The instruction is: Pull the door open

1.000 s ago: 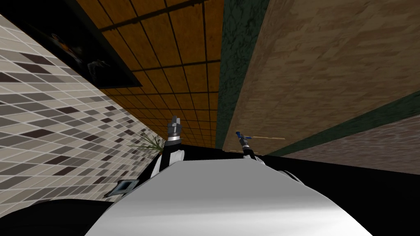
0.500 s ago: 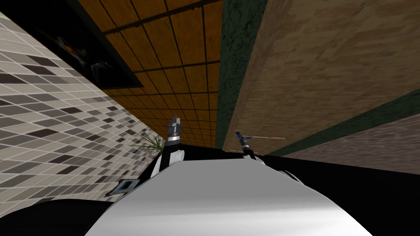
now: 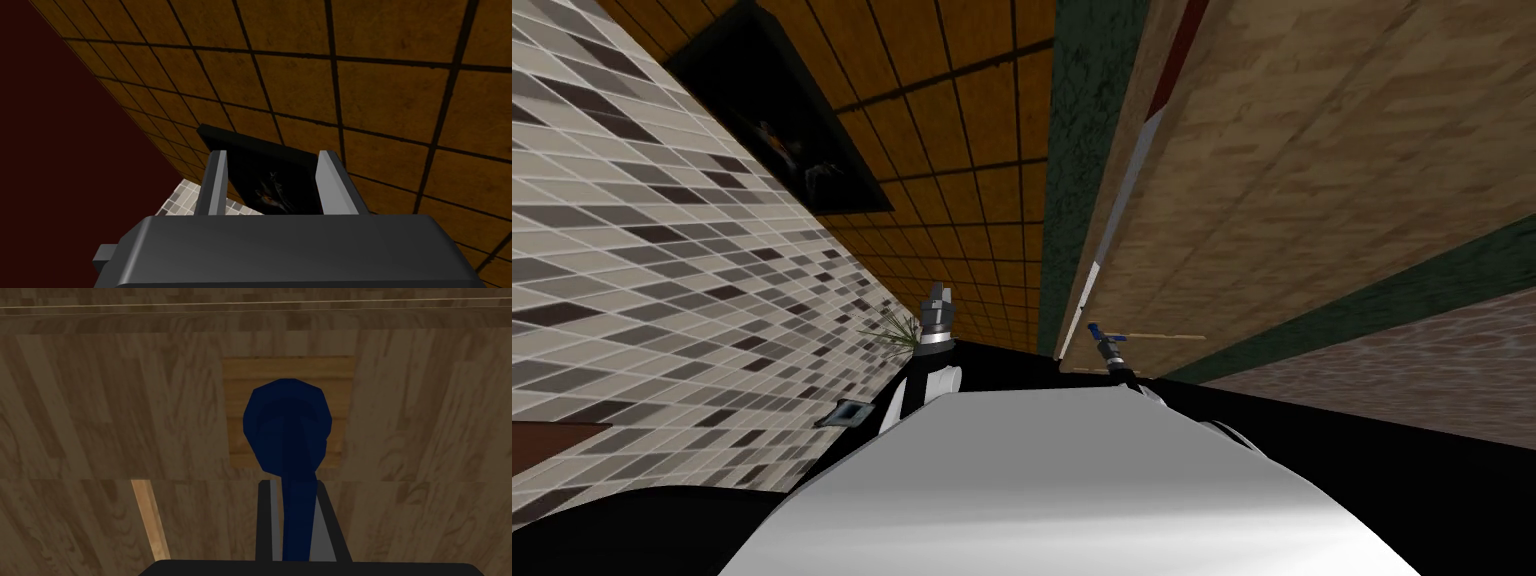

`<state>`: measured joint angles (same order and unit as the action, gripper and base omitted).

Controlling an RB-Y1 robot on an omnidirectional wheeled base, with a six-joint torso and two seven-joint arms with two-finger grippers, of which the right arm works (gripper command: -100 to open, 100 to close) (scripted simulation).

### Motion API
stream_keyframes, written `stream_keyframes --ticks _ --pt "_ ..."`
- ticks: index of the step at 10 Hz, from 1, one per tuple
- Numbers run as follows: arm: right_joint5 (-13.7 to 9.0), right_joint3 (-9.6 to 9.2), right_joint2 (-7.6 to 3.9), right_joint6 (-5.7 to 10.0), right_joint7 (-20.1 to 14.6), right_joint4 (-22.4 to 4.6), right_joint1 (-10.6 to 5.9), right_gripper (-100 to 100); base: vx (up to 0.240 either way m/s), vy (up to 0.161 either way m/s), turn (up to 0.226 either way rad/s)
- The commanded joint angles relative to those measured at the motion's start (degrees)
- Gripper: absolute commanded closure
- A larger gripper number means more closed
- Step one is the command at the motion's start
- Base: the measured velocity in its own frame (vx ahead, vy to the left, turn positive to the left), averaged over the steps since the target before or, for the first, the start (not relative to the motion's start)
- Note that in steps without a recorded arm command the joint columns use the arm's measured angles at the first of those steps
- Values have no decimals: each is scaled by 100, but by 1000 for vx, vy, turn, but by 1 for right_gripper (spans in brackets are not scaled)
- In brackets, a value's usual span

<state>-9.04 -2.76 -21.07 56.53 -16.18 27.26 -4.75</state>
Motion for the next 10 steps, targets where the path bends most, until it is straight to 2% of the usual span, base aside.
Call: stream_keyframes --ticks 1,5,6,7,8,9,10 --pt "57 -102 -94 114 -148 23 76 100 -197 -69 149" --pt "180 -322 -282 329 -433 43 228 100 -213 -71 118" --pt "168 -302 -251 283 -392 60 220 100 -90 -22 25" --pt "196 -390 -330 473 -494 28 346 100 -142 -54 147" --pt "207 -436 -385 597 -551 10 417 100 -214 -79 176" --pt "207 -436 -385 597 -551 10 417 100 -150 -52 61" --pt "220 -487 -447 734 -614 -11 495 100 -115 -32 84"
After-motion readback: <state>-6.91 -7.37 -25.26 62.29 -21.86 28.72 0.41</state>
